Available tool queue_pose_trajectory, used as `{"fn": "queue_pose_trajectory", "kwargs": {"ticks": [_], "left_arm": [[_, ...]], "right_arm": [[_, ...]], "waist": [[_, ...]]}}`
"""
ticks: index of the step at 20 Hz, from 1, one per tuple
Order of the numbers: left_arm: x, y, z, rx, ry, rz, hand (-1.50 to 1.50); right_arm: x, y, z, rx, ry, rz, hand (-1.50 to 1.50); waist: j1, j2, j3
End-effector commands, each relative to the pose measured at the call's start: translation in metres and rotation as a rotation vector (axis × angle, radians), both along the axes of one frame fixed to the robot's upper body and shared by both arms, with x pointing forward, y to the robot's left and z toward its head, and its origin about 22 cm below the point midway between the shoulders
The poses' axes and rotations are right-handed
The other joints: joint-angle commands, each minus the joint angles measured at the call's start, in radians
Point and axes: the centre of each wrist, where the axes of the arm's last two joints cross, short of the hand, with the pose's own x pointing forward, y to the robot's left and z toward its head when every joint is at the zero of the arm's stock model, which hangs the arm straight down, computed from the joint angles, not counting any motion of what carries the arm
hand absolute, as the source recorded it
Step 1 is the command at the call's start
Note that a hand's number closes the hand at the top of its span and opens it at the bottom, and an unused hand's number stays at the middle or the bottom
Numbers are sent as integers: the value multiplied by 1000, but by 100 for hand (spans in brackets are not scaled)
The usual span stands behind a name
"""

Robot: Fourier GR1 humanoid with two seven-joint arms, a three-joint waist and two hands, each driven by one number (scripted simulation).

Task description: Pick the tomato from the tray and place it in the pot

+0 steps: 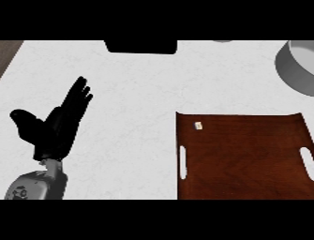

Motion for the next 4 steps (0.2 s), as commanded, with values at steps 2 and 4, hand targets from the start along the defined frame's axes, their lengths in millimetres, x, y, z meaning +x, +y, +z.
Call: {"fn": "queue_pose_trajectory", "kwargs": {"ticks": [2, 4], "left_arm": [[6, 4, 11, 2, -15, -8, 0], [0, -2, -5, 9, -12, -1, 0]], "right_arm": [[-10, -13, 19, 144, -159, -128, -150], [-30, -31, 9, 164, -189, -185, -150]], "waist": [[7, 3, 0], [4, 8, 1]]}}
